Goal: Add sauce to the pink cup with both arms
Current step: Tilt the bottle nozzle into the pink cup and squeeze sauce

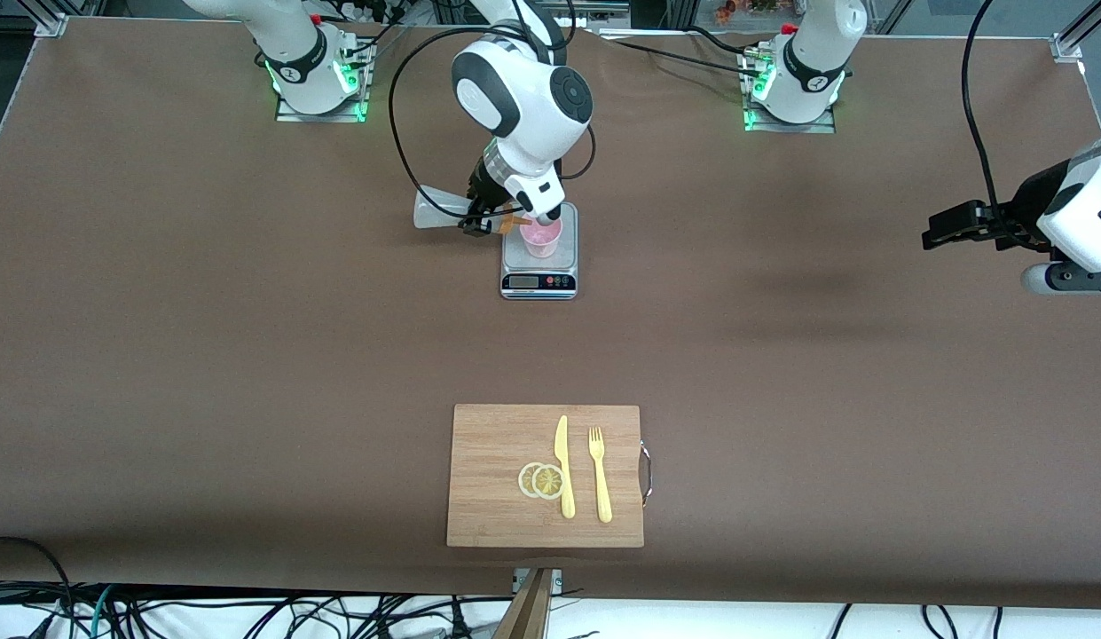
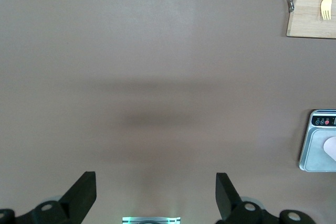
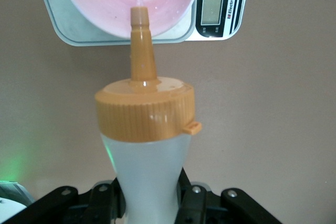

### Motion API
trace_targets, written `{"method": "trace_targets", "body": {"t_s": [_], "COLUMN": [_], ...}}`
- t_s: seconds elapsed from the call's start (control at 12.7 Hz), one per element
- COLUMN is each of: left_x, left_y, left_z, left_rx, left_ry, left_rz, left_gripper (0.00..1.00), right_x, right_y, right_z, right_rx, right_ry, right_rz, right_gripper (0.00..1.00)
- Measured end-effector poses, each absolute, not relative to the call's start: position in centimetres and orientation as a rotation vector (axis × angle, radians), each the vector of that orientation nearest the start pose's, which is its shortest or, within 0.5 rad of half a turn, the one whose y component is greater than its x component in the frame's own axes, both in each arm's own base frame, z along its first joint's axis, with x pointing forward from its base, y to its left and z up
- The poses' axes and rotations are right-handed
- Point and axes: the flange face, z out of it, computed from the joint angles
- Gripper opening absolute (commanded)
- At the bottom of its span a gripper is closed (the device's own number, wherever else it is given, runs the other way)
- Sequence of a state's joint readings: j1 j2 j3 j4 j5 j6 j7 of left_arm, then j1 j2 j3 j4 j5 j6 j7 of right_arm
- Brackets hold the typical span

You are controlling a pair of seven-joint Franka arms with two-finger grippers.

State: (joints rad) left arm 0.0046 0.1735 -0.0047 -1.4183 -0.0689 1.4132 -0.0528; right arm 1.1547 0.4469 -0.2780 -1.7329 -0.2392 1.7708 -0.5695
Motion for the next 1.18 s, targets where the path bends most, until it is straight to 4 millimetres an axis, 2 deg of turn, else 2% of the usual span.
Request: {"method": "trace_targets", "body": {"t_s": [0.39,0.87,1.03,1.18], "left_x": [58.9,59.0,59.0,59.1], "left_y": [-0.8,-0.8,-0.7,-0.6], "left_z": [58.4,58.2,58.1,58.0], "left_rx": [-3.192,-3.192,-3.193,-3.194], "left_ry": [-0.077,-0.078,-0.066,-0.049], "left_rz": [0.289,0.293,0.295,0.297], "left_gripper": [1.00,1.00,1.00,1.00], "right_x": [39.9,40.1,40.9,42.2], "right_y": [46.4,46.4,45.7,43.8], "right_z": [31.5,33.6,34.0,34.1], "right_rx": [-2.520,-2.520,-2.504,-2.451], "right_ry": [-2.410,-2.290,-2.236,-2.183], "right_rz": [0.608,0.519,0.422,0.368], "right_gripper": [0.20,0.20,0.20,0.20]}}
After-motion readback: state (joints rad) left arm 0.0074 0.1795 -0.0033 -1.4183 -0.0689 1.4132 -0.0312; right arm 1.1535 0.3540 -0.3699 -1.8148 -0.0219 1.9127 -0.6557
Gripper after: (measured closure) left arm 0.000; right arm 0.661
